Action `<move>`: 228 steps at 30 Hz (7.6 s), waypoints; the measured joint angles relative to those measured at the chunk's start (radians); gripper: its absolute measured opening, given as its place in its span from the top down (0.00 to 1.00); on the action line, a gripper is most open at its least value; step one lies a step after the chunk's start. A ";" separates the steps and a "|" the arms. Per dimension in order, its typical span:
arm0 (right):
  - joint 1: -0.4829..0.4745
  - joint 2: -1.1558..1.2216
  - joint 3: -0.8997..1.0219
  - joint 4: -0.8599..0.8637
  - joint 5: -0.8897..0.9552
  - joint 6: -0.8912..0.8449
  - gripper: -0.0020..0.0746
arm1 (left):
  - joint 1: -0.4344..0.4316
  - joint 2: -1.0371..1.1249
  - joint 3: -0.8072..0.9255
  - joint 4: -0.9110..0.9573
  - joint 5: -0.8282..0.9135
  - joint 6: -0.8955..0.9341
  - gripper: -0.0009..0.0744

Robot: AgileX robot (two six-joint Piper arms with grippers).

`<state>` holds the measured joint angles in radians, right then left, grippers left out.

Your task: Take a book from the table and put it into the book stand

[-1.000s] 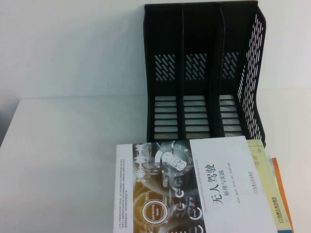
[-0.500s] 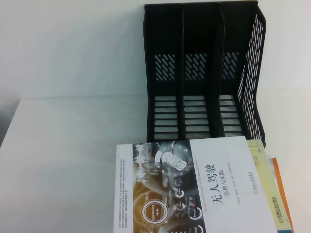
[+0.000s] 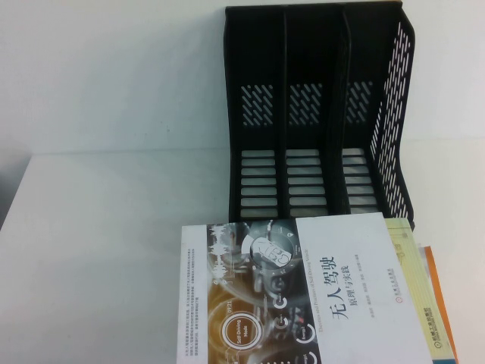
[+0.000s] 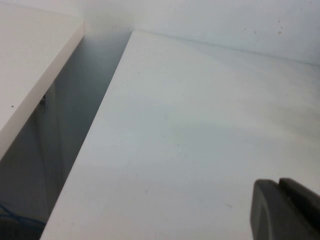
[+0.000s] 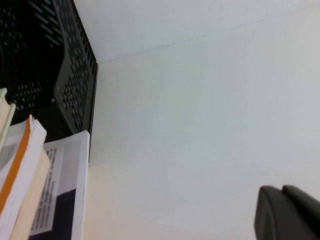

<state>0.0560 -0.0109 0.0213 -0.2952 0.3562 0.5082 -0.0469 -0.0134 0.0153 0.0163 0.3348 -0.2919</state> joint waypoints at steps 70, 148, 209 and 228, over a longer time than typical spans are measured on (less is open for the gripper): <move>0.000 0.386 -0.732 0.875 -0.212 -1.044 0.98 | 0.000 0.186 -0.544 0.180 -0.128 -0.335 0.99; 0.069 0.989 -0.846 0.750 0.490 -0.722 0.98 | -0.044 0.889 -0.712 -0.923 0.609 0.819 0.99; 0.029 1.459 -0.850 1.170 0.456 -1.086 0.98 | 0.128 1.231 -0.717 -1.156 0.685 1.024 0.99; 0.139 1.537 -0.856 1.340 0.458 -1.161 0.98 | 0.128 1.263 -0.717 -1.020 0.658 0.893 0.99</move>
<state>0.1947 1.5256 -0.8347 1.0449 0.8141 -0.6525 0.0810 1.2499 -0.7018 -1.0037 0.9923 0.6016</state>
